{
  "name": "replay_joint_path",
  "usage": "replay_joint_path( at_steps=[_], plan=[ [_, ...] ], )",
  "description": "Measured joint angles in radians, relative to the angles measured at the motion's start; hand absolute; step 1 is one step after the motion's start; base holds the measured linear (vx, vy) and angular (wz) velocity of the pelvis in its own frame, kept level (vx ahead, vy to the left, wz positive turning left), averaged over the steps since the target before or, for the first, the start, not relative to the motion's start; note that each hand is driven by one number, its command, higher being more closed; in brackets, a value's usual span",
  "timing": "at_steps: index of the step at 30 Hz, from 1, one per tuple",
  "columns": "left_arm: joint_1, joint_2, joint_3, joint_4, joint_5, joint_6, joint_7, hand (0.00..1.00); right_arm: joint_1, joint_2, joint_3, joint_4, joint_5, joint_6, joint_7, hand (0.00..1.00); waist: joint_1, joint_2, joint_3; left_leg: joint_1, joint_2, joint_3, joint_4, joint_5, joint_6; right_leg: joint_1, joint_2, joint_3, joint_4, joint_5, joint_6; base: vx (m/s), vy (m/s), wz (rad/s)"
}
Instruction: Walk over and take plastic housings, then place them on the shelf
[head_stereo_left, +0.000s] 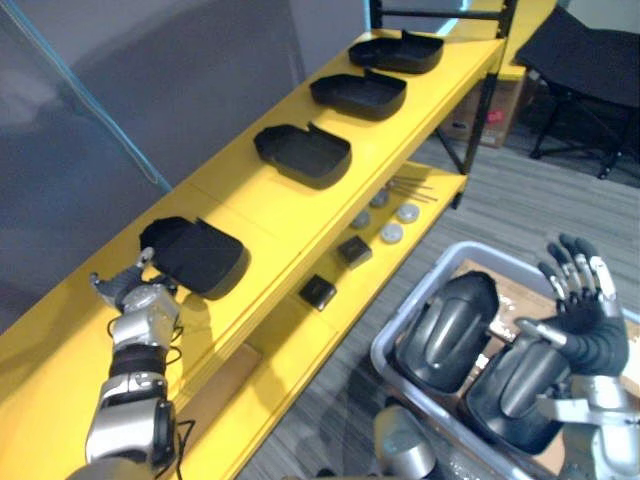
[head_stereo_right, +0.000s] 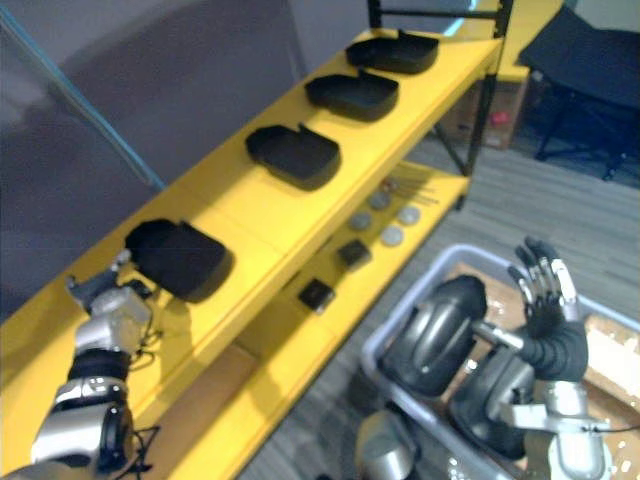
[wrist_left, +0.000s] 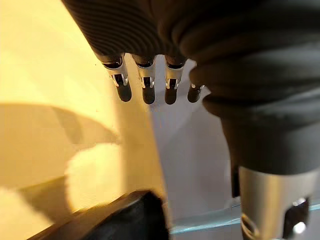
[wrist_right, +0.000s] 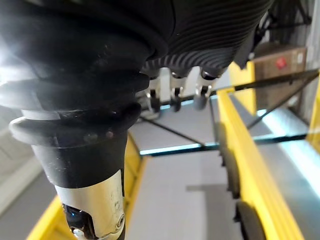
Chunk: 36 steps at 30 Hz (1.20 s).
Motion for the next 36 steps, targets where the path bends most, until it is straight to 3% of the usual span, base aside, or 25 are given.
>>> replay_joint_path(
  at_steps=[2, 3, 5, 9, 11, 15, 17, 20, 24, 26, 28, 30, 32, 36],
  plan=[
    [0.0, 0.023, 0.007, 0.0, 0.034, -0.056, 0.0, 0.0, -0.002, -0.001, -0.003, 0.0, 0.003, -0.045, 0.035, 0.0, 0.0, 0.004, -0.006, 0.0, 0.0, -0.001, -0.001, 0.0, 0.0, 0.0, 0.001, 0.0, 0.004, -0.002, -0.001, 0.0, 0.0, 0.0],
    [0.001, 0.031, 0.014, -0.002, 0.038, -0.109, 0.0, 0.0, -0.009, -0.003, -0.003, -0.001, 0.007, -0.074, 0.056, 0.0, 0.003, 0.005, -0.018, -0.001, 0.0, -0.002, -0.002, 0.0, 0.0, 0.0, 0.001, -0.002, 0.006, -0.005, 0.0, 0.0, 0.0, 0.0],
    [0.012, 0.033, 0.014, -0.017, 0.046, -0.155, -0.002, 0.0, -0.021, -0.009, 0.001, -0.008, 0.02, -0.086, 0.072, 0.0, 0.01, 0.005, -0.032, -0.001, 0.001, -0.004, -0.004, 0.0, 0.0, 0.001, 0.0, -0.004, 0.008, -0.007, 0.001, 0.01, 0.001, 0.02],
    [0.144, 0.009, 0.013, -0.153, 0.081, -0.287, -0.058, 0.0, -0.058, -0.018, 0.03, -0.061, 0.048, -0.082, 0.105, 0.0, 0.027, 0.004, -0.045, 0.0, 0.001, -0.031, 0.0, 0.001, 0.001, 0.019, -0.009, -0.03, 0.01, -0.013, 0.004, 0.02, 0.007, 0.18],
    [0.31, -0.05, 0.006, -0.292, 0.156, -0.353, -0.087, 0.0, -0.088, -0.025, 0.086, -0.065, 0.043, -0.025, 0.103, 0.0, 0.06, 0.001, -0.052, -0.001, 0.001, -0.065, 0.002, 0.001, 0.002, 0.037, -0.018, -0.062, 0.01, -0.021, 0.005, 0.01, -0.011, 0.39],
    [0.566, -0.17, -0.009, -0.54, 0.221, -0.392, -0.132, 0.0, -0.149, -0.031, 0.201, -0.015, -0.015, 0.068, 0.053, 0.0, 0.139, -0.012, -0.076, -0.024, 0.0, -0.148, 0.003, 0.009, 0.004, 0.079, -0.035, -0.14, -0.025, -0.023, 0.005, 0.02, -0.032, 0.67],
    [0.706, -0.215, -0.007, -0.687, 0.238, -0.404, -0.189, 0.0, -0.197, -0.033, 0.218, 0.054, -0.053, 0.113, -0.025, 0.0, 0.201, -0.028, -0.082, -0.038, 0.0, -0.202, 0.003, 0.017, -0.005, 0.114, -0.044, -0.195, -0.058, -0.02, 0.007, 0.03, -0.029, 0.72],
    [0.821, -0.246, 0.016, -0.738, 0.269, -0.401, -0.214, 0.0, -0.277, -0.04, 0.218, 0.139, -0.073, 0.151, -0.1, 0.0, 0.259, -0.031, -0.083, -0.042, -0.009, -0.268, 0.002, 0.022, -0.013, 0.164, -0.056, -0.255, -0.096, -0.015, 0.007, 0.04, -0.001, 0.63],
    [0.879, -0.289, 0.099, -0.738, 0.284, -0.4, -0.185, 0.0, -0.382, -0.05, 0.218, 0.259, -0.114, 0.166, -0.156, 0.0, 0.305, -0.039, -0.104, -0.075, -0.018, -0.33, 0.003, 0.035, -0.023, 0.19, -0.065, -0.321, -0.134, 0.002, 0.012, 0.06, 0.013, 0.54],
    [0.877, -0.294, 0.154, -0.718, 0.298, -0.41, -0.157, 0.0, -0.448, -0.069, 0.218, 0.335, -0.137, 0.17, -0.189, 0.0, 0.325, -0.049, -0.104, -0.075, -0.023, -0.357, 0.003, 0.035, -0.023, 0.217, -0.066, -0.351, -0.157, 0.007, 0.012, 0.04, 0.01, 0.37],
    [0.869, -0.291, 0.21, -0.632, 0.3, -0.438, -0.127, 0.0, -0.534, -0.086, 0.217, 0.416, -0.162, 0.213, -0.24, 0.0, 0.355, -0.057, -0.109, -0.079, -0.025, -0.366, 0.002, 0.035, -0.023, 0.23, -0.067, -0.364, -0.175, 0.01, 0.013, 0.03, 0.022, 0.23],
    [0.866, -0.283, 0.231, -0.555, 0.3, -0.442, -0.141, 0.0, -0.587, -0.089, 0.219, 0.464, -0.197, 0.269, -0.314, 0.0, 0.362, -0.064, -0.111, -0.102, -0.033, -0.391, 0.004, 0.037, -0.024, 0.229, -0.072, -0.392, -0.184, 0.012, 0.014, 0.01, 0.009, 0.35],
    [0.868, -0.255, 0.226, -0.435, 0.297, -0.446, -0.204, 0.0, -0.63, -0.093, 0.219, 0.529, -0.262, 0.325, -0.405, 0.0, 0.384, -0.069, -0.109, -0.114, -0.037, -0.406, 0.002, 0.041, -0.023, 0.228, -0.073, -0.404, -0.192, 0.012, 0.014, 0.01, 0.01, 0.27],
    [0.891, -0.257, 0.186, -0.248, 0.246, -0.448, -0.338, 0.0, -0.694, -0.109, 0.21, 0.612, -0.283, 0.384, -0.488, 0.0, 0.409, -0.064, -0.1, -0.126, -0.043, -0.413, 0.003, 0.042, -0.022, 0.221, -0.076, -0.409, -0.193, 0.011, 0.012, 0.02, 0.013, 0.09]
  ],
)
